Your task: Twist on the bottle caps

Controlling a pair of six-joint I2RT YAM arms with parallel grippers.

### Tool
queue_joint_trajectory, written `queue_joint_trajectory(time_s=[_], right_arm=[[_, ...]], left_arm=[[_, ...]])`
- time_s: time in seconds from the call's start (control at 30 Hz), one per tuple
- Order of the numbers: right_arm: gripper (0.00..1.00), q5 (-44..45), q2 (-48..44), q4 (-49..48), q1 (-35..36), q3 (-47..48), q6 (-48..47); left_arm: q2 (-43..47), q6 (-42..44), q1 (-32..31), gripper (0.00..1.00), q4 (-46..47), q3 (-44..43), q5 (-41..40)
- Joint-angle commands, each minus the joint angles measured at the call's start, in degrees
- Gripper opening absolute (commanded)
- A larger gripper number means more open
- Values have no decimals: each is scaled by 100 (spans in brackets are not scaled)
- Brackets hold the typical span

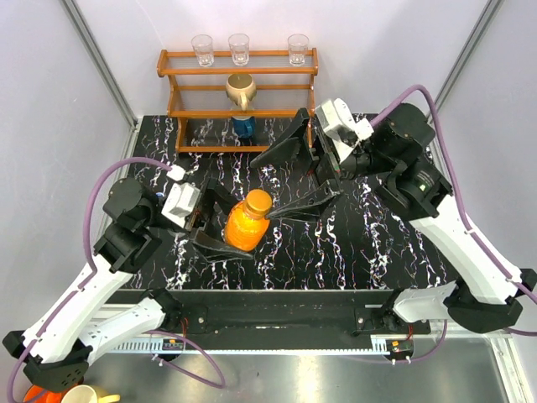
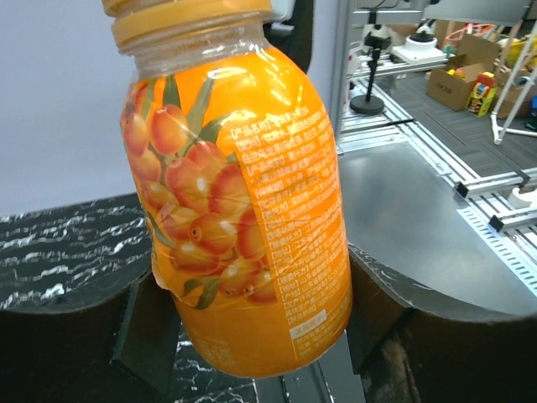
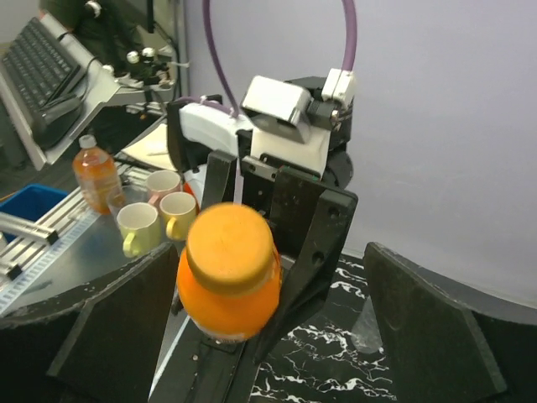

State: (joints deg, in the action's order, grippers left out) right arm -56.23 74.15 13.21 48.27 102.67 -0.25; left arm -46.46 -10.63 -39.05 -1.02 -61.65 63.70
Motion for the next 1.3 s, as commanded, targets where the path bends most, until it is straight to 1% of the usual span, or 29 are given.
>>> queue_joint_trajectory(time_s=[0.0, 0.1, 0.13, 0.2, 0.23, 0.3, 0.4, 0.5, 0.9, 1.0, 1.03, 1.27], right_arm=[[100, -749, -76, -1477, 16, -80, 657], [99, -1021, 12, -2251, 16, -291, 1227], [98, -1057, 20, -2740, 24, -414, 1560], [97, -1188, 90, -3191, 16, -502, 1930], [96, -1232, 134, -3524, 16, -520, 2272], [94, -1320, 283, -3729, 16, -485, 2668], [91, -1399, 459, -3887, 24, -415, 2890], [89, -1461, 600, -4309, 42, -397, 3276], [77, -1505, 715, -4353, 183, -362, 3339], [74, -1523, 689, -4415, 200, -441, 3417], [71, -1532, 689, -4406, 209, -459, 3418], [64, -1453, 653, -4459, 209, -564, 3453]], left_arm=[[5, -351, 11, 23, 1190, -163, 669], [14, -378, 11, 23, 1262, -146, 758], [23, -343, 11, 23, 1262, -137, 766], [31, -308, 20, 23, 1253, -93, 775], [40, -290, 20, 23, 1262, -84, 775], [40, -273, 29, 23, 1306, -32, 758], [23, -264, 55, 23, 1393, -5, 758], [-12, -264, 81, 23, 1446, 30, 749], [-179, -237, 178, 21, 1481, 13, 486], [-206, -316, 213, 20, 1560, 12, 433], [-206, -308, 231, 20, 1569, 4, 398], [-171, -387, 319, 20, 1604, 21, 274]])
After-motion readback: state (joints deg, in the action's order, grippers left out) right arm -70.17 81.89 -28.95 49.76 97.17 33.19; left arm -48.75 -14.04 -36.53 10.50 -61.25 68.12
